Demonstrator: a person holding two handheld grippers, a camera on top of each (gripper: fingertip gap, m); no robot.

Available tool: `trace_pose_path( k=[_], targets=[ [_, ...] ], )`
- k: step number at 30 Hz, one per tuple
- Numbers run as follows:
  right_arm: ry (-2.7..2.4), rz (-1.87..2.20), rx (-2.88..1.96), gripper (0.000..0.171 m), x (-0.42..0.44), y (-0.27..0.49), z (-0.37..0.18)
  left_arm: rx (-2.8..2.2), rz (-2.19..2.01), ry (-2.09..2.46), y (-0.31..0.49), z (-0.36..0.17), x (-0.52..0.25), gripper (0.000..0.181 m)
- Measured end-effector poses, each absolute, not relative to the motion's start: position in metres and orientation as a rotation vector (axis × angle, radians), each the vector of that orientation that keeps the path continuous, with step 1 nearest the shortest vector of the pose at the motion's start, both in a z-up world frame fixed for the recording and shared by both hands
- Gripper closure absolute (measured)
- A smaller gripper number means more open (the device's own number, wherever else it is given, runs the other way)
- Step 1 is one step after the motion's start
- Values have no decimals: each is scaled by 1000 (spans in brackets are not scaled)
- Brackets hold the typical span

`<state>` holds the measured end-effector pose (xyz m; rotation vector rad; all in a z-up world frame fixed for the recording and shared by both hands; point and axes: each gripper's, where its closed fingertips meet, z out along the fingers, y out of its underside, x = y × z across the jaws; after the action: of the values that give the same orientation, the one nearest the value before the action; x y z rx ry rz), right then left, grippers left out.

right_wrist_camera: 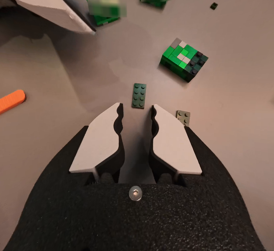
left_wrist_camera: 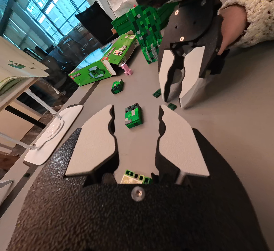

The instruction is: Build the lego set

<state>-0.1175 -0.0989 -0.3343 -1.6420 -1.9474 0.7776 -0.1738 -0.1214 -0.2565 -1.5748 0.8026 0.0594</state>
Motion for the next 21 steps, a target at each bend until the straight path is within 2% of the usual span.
trace_pose_path(
  k=[7,14,21],
  targets=[
    [-2044,896,-1601,140,-116,-124,-333,-1552,225,695,-118,-243,-204,129],
    [-2016,916,-1619,142,-120,-117,-333,-1632,396,372,-121,-234,-287,129],
    [-2018,1027,-1537,144,-126,-129,-321,-1807,724,78,-147,-253,-384,134]
  ],
)
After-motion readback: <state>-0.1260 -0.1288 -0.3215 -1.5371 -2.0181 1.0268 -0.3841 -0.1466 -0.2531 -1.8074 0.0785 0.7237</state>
